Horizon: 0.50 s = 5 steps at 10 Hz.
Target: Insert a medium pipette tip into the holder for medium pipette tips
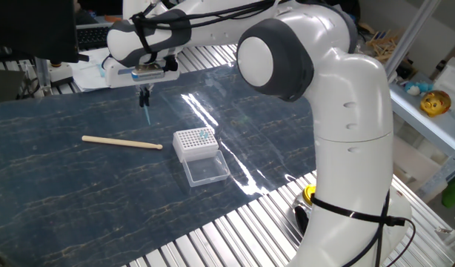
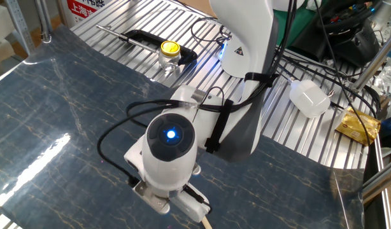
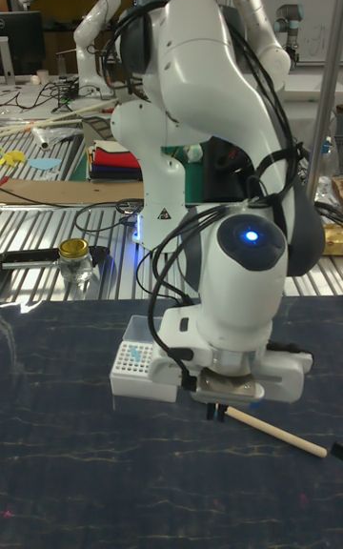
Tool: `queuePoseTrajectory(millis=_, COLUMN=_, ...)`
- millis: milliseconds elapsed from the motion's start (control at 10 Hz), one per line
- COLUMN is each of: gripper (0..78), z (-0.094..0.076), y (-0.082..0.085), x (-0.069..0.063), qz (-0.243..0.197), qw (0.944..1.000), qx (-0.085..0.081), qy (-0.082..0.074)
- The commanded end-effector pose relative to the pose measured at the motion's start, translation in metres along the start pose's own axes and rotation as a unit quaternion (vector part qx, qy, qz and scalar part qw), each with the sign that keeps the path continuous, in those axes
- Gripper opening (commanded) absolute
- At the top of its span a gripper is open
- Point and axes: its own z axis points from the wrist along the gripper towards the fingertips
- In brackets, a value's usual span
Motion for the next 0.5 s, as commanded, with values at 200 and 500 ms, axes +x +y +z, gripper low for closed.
queuePoseTrajectory(millis=200, gripper=1.2, z=-0.017, y=-0.012, x=0.008, qz=-0.03, qw=0.9995, qx=0.005, qy=0.0)
queuePoseTrajectory(millis=500, gripper=1.2, z=-0.03, y=-0.026, x=0.018, qz=-0.039, qw=0.9992, qx=0.008, qy=-0.004)
